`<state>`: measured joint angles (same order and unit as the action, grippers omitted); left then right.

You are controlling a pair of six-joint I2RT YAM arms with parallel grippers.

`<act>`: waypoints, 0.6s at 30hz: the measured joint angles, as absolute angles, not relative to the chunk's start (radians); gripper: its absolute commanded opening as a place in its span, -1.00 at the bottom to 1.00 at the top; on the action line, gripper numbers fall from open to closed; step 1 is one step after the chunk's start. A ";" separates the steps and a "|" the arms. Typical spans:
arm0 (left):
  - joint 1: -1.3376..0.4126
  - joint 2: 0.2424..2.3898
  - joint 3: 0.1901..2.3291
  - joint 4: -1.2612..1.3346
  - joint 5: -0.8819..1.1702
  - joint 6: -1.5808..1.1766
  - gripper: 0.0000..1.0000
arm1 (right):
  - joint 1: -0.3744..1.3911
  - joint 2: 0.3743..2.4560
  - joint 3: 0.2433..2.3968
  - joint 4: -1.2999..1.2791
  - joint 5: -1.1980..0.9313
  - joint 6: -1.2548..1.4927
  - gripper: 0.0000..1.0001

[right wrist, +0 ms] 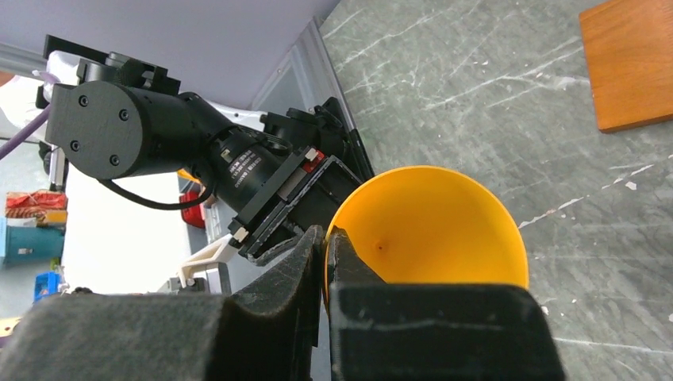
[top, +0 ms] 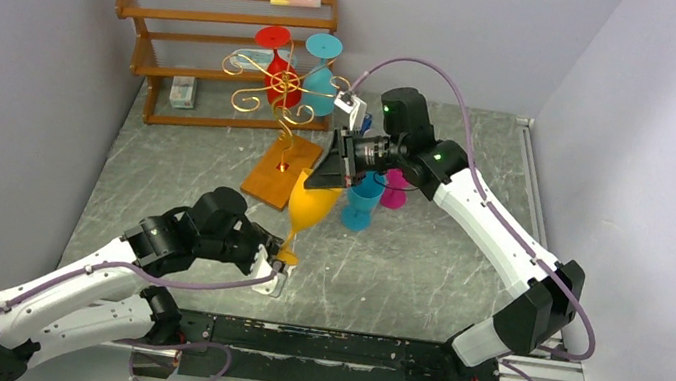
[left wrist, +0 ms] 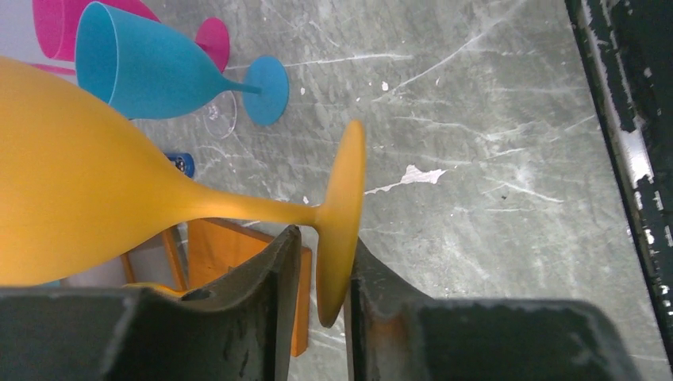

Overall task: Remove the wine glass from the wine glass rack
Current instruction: Place the wine glass at the center of the board.

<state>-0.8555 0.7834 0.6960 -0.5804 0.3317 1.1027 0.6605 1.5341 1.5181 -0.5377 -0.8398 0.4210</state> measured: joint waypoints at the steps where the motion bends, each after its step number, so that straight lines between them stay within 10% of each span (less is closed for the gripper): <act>1: -0.855 0.783 0.696 -0.580 0.339 1.095 -0.23 | 0.662 1.534 1.516 -0.541 -0.837 0.421 -1.00; 8: -0.855 0.752 0.696 -0.564 0.385 1.024 0.25 | 0.666 1.526 1.499 -0.552 -0.810 0.408 -1.00; 12: -0.855 0.748 0.697 -0.568 0.413 1.001 0.91 | 0.667 1.506 1.480 -0.551 -0.791 0.405 -1.00; 18: -0.855 0.787 0.740 -0.604 0.442 0.946 0.94 | 0.667 1.467 1.456 -0.539 -0.747 0.402 -1.00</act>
